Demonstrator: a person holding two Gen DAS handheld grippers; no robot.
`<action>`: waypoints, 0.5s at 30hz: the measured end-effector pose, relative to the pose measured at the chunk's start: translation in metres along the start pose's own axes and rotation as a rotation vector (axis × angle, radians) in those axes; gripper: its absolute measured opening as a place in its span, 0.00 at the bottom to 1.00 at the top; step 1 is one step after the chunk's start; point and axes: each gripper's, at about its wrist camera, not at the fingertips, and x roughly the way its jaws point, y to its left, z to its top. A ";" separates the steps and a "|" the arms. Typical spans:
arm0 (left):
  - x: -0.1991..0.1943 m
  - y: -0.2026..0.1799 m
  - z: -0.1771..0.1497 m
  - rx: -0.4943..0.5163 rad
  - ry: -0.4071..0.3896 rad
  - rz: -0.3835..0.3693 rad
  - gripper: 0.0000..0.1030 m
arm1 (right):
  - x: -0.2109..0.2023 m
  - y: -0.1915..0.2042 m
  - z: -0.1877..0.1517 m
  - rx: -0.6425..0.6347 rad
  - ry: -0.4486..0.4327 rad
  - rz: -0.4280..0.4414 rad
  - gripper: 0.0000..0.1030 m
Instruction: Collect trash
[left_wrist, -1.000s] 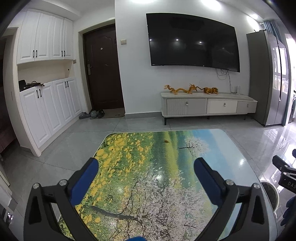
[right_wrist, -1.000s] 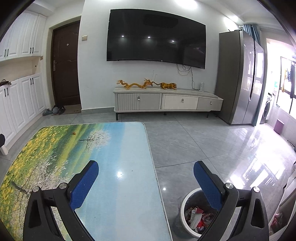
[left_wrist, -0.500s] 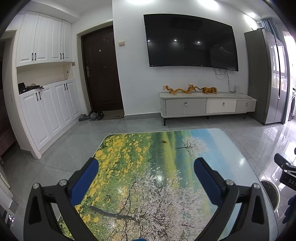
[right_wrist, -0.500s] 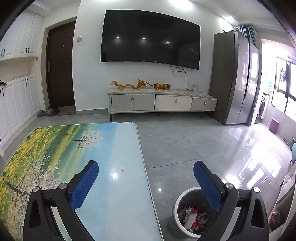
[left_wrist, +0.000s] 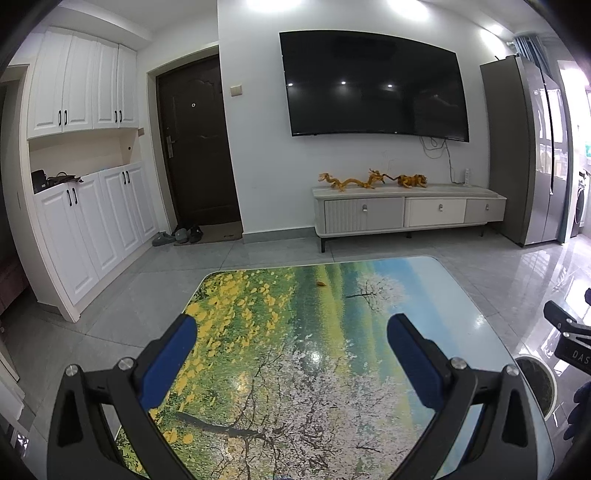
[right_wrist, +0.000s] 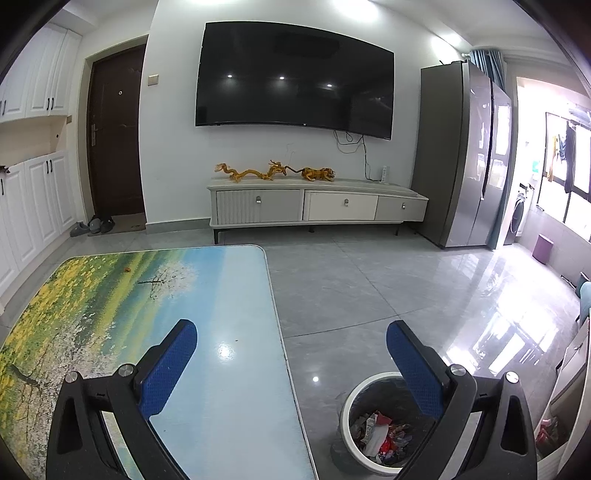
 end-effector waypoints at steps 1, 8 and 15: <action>0.000 0.000 0.000 0.001 0.000 -0.001 1.00 | -0.001 0.000 0.000 -0.001 -0.002 -0.001 1.00; -0.002 -0.002 0.002 0.005 -0.008 -0.006 1.00 | -0.005 -0.003 -0.001 0.002 -0.012 -0.007 1.00; -0.003 -0.003 0.001 0.008 -0.005 -0.014 1.00 | -0.005 -0.006 -0.001 0.007 -0.013 -0.010 1.00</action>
